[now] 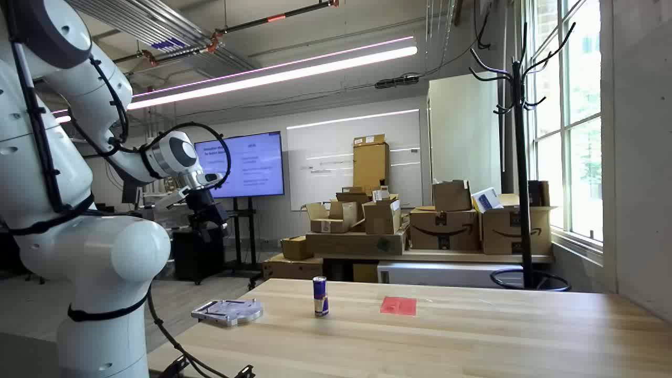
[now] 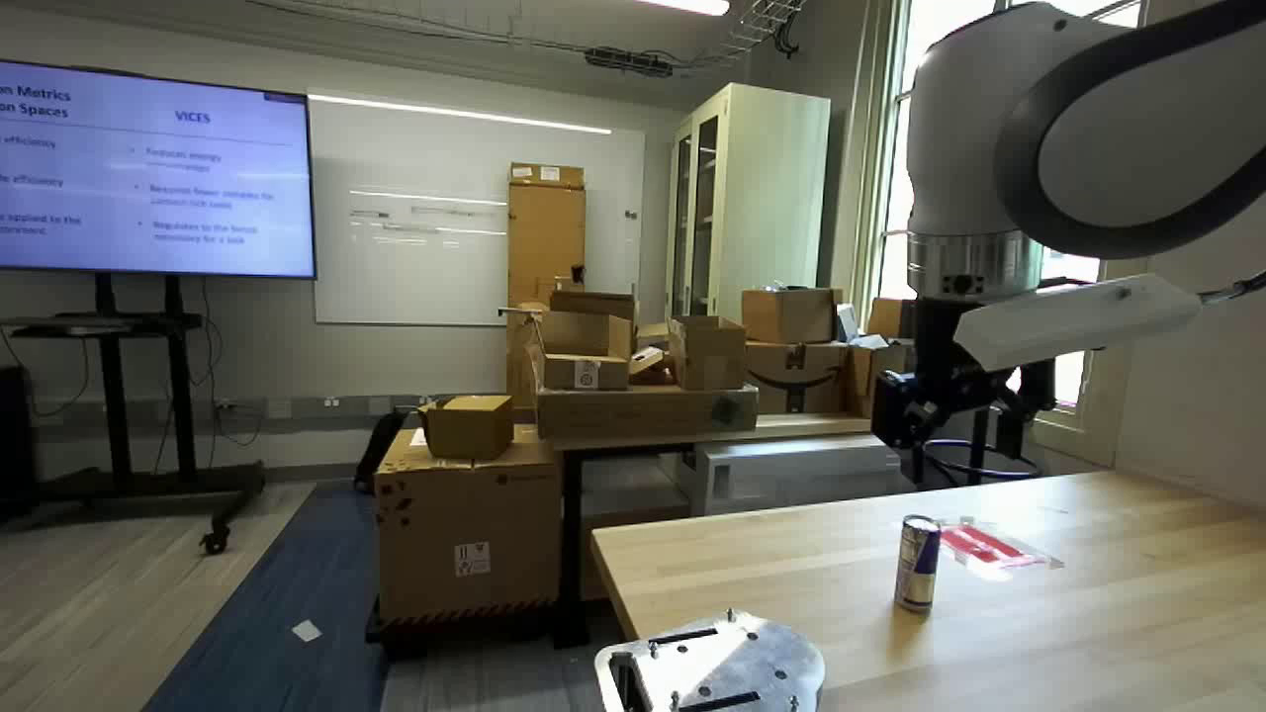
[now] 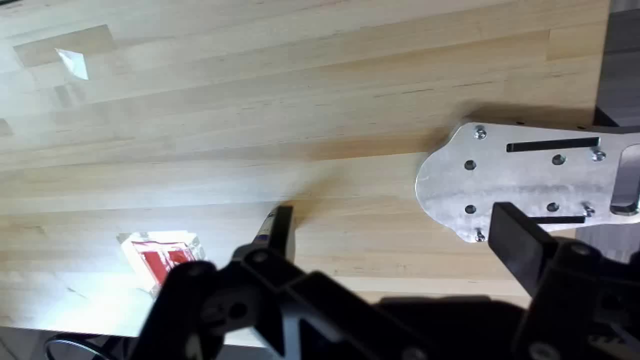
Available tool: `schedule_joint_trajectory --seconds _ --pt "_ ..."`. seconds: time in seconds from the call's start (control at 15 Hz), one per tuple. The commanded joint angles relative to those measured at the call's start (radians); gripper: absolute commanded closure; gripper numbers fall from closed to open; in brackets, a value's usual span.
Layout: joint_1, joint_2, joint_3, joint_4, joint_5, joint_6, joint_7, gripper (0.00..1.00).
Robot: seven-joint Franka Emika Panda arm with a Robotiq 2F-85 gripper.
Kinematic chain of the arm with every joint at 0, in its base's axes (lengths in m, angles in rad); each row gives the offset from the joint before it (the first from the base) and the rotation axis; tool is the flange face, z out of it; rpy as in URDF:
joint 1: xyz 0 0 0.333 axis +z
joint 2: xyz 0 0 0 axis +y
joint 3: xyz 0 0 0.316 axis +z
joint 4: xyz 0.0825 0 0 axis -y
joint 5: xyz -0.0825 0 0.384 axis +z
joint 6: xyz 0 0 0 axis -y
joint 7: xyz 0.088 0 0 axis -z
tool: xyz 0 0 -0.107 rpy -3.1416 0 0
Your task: Move the can of red bull to the metal panel on the left edge of the table
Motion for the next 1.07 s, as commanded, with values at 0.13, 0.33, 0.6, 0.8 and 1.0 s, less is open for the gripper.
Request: schedule_joint_trajectory --seconds 0.13,0.33,0.6,0.8,1.0 --pt "0.032 0.007 -0.030 0.002 -0.018 -0.005 0.013 0.00" --pt "0.032 0.007 -0.030 0.002 -0.018 -0.005 0.013 0.00" --pt "0.032 0.007 -0.030 0.002 -0.018 -0.005 0.013 0.00" --pt "0.027 0.013 -0.034 0.008 -0.021 -0.003 0.011 0.00" --pt "0.012 0.049 -0.069 0.048 -0.028 0.002 -0.007 0.00"
